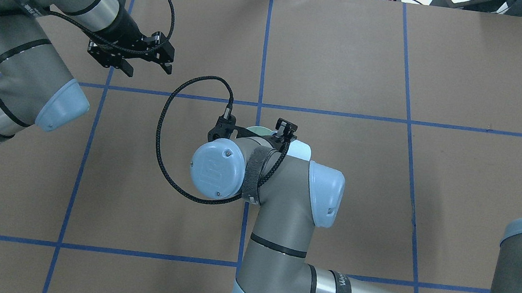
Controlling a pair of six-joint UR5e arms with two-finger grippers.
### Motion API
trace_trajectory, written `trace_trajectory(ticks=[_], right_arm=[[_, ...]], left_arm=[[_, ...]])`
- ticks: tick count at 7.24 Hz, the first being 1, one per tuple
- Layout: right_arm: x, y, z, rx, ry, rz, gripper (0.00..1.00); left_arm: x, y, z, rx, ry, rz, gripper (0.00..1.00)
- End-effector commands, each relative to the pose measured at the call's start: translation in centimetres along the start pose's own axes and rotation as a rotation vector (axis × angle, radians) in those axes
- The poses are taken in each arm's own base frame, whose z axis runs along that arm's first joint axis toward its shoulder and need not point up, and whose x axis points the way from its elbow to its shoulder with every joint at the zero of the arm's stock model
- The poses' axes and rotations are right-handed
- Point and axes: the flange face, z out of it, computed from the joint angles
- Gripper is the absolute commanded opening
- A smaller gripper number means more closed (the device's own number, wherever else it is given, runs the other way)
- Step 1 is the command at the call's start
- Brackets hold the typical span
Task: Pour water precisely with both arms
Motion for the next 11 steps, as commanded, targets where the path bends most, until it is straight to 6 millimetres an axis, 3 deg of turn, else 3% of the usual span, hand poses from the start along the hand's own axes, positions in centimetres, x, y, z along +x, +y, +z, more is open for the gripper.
trace_trajectory(ticks=[1,4,11], right_arm=[[0.0,-0.6,0.3,-0.028,0.024,-0.022,0.26],[-0.5,-1.3,1.5,-0.064,0.049,-0.051,0.26],[-0.2,-1.7,0.5,-0.090,0.077,-0.075,0.26]], left_arm=[[0.2,0.3,-0.4,-0.004,0.008,0.001,0.90],[0.2,0.4,-0.4,-0.007,0.010,0.001,0.90],[0.1,0.3,-0.3,-0.008,0.007,-0.001,0.90]])
